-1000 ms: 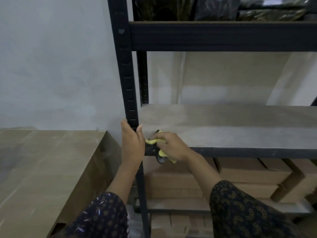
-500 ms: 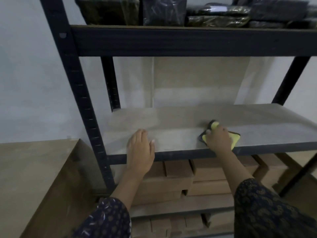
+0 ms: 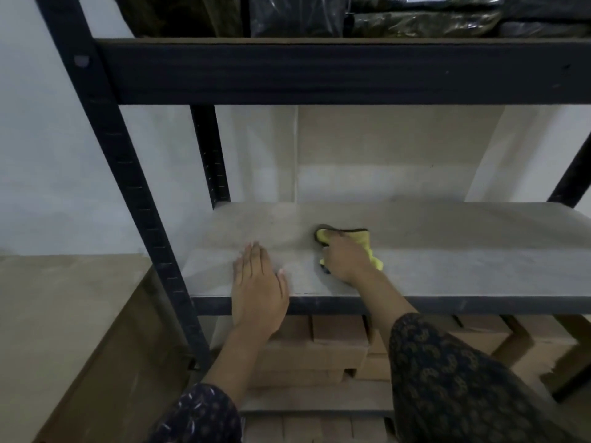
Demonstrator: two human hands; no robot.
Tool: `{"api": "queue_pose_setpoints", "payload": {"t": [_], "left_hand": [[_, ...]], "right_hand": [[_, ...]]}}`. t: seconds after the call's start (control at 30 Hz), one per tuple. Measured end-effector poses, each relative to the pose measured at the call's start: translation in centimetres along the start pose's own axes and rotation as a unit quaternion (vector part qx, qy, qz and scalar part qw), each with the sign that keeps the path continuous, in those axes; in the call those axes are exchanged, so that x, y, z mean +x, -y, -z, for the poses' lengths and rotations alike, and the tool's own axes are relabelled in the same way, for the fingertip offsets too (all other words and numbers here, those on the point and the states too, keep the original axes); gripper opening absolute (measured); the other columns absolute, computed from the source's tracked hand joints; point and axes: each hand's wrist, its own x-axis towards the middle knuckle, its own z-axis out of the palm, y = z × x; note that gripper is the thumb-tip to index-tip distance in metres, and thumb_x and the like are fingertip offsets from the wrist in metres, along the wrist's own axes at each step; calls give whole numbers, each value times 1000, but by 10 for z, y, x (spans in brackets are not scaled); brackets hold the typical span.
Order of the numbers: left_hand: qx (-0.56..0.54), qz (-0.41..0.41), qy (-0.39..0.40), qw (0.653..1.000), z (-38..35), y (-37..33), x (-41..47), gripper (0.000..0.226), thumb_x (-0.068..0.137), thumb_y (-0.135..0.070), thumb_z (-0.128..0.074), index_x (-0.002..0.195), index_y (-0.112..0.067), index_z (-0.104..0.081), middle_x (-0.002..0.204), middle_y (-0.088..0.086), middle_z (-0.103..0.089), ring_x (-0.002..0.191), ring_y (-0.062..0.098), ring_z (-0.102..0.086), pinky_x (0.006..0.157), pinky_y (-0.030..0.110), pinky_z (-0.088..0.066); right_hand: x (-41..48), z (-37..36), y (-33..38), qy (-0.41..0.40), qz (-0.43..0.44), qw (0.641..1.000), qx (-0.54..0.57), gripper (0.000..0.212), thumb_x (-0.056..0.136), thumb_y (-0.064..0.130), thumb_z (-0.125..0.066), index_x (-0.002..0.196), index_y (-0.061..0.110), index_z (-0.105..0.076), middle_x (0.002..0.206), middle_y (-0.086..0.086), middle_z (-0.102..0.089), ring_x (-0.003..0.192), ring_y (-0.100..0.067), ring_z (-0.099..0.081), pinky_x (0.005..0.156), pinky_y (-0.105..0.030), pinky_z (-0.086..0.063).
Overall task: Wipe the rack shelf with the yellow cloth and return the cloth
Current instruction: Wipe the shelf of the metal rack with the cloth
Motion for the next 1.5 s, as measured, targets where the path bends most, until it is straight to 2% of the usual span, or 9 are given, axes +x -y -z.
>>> {"api": "queue_pose_setpoints", "payload": {"t": [0.2,0.3,0.37,0.57,0.77,1.1,1.17,1.23,1.5], "left_hand": [[-45,13,19,999,6,-1,-1,57,102,-30,-25,148,3,-22,156,17,-23,146,26,-16,121,38,-15],[-11,11,18,1000,9,10,12,57,101,-35,-25,146,1,-29,154,16,-29,145,27,-21,120,41,-16],[25,16,28,999,10,18,19,64,98,-42,-17,145,-2,-32,154,15,-29,145,27,-22,121,42,-13],[41,17,40,998,5,21,21,89,83,-57,2,146,-3,-31,155,15,-28,145,27,-22,121,40,-7],[26,41,36,998,0,25,24,73,93,-51,-12,145,-5,-33,152,10,-34,141,24,-29,121,33,-10],[12,37,16,999,5,25,24,74,88,-49,-9,140,-6,-42,142,8,-46,133,24,-40,120,33,-17],[16,36,17,999,5,24,26,73,88,-48,-11,139,-6,-42,141,8,-46,132,24,-41,120,33,-16],[24,36,11,999,5,24,27,70,88,-46,-14,136,-5,-45,137,9,-49,128,24,-44,120,34,-17],[25,33,-4,999,4,25,25,72,87,-42,-10,124,0,-55,123,14,-59,117,29,-52,119,40,-18]], "right_hand": [[-41,13,-6,25,131,981,140,41,95,6,-44,131,20,-57,125,-10,-64,98,-26,-64,73,-28,-49],[-32,28,-43,-83,34,980,180,43,92,6,-50,131,23,-56,110,-13,-70,68,-21,-64,54,-27,-50],[-18,36,-69,-159,-75,973,147,40,93,10,-49,132,18,-54,114,-14,-67,76,-26,-66,64,-32,-53],[43,32,-75,-60,-195,979,25,42,86,15,-58,123,0,-49,115,-18,-61,102,-35,-61,77,-39,-50],[102,17,-34,-69,-101,991,50,41,93,14,-48,131,-1,-46,127,-23,-55,108,-39,-57,87,-45,-51],[126,9,6,1,48,982,183,35,94,14,-49,127,20,-60,96,-2,-67,60,-8,-62,43,-10,-41],[111,9,9,24,113,979,167,36,95,9,-47,127,17,-60,111,-3,-64,75,-13,-63,60,-7,-49],[90,7,13,59,135,971,186,36,96,12,-47,127,22,-60,122,3,-58,92,-17,-64,85,-26,-54],[-10,10,17,120,208,960,147,34,99,17,-47,131,23,-58,133,7,-55,117,-10,-51,90,-17,-37]]}}
